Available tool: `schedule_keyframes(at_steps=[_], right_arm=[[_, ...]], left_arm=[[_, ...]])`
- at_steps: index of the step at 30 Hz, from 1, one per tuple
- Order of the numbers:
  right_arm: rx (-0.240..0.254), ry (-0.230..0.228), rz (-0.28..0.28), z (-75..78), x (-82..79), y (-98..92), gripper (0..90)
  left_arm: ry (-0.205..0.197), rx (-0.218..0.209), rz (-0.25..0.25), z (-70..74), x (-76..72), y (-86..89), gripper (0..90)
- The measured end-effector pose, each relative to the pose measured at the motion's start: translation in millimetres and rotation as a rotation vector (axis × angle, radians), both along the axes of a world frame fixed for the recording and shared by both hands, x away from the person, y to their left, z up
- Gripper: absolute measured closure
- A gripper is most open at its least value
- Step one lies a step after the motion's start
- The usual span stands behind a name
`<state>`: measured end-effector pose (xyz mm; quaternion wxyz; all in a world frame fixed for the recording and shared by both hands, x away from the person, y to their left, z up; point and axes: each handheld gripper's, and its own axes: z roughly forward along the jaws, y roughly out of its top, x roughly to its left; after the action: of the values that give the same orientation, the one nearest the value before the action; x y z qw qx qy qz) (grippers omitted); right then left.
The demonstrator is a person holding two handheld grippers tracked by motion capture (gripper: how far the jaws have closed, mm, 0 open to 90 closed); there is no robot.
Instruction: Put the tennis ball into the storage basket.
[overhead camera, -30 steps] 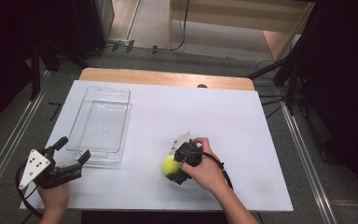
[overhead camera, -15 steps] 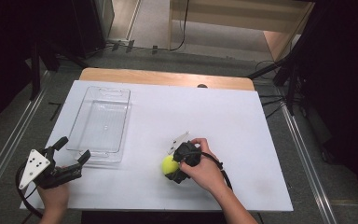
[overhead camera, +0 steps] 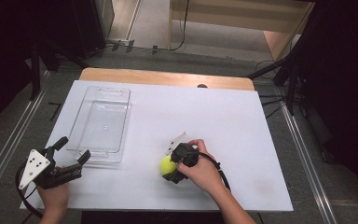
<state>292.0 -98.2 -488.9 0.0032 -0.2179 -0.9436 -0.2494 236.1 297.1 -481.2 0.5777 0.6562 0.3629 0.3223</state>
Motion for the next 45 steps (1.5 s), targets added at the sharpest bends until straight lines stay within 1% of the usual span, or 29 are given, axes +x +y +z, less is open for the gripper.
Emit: schedule_keyframes(at_steps=[5, 11, 13, 16, 36, 45], right_arm=[[0.000, 0.014, -0.006, -1.0, -0.2, 0.8, 12.8], [0.013, 0.024, 0.009, -1.1, 0.2, 1.7, 17.0], [0.012, 0.027, 0.002, -1.3, -0.3, 2.6, 17.4], [0.013, 0.035, 0.013, -2.0, -0.1, 3.4, 18.0], [0.015, 0.039, 0.029, -2.8, -0.4, 5.8, 22.2], [0.010, 0.033, 0.021, -1.7, -1.7, 7.5, 22.8]], left_arm=[[0.000, 0.000, 0.000, 0.0, 0.0, 0.0, 11.1], [0.000, 0.000, 0.000, 0.0, 0.0, 0.0, 11.0], [0.000, 0.000, 0.000, 0.0, 0.0, 0.1, 11.1], [0.000, 0.000, -0.001, 0.0, 0.0, 0.0, 11.1], [0.000, 0.000, 0.000, 0.0, 0.0, 0.0, 11.1], [0.000, 0.000, -0.001, 0.1, 0.1, 0.2, 11.1]])
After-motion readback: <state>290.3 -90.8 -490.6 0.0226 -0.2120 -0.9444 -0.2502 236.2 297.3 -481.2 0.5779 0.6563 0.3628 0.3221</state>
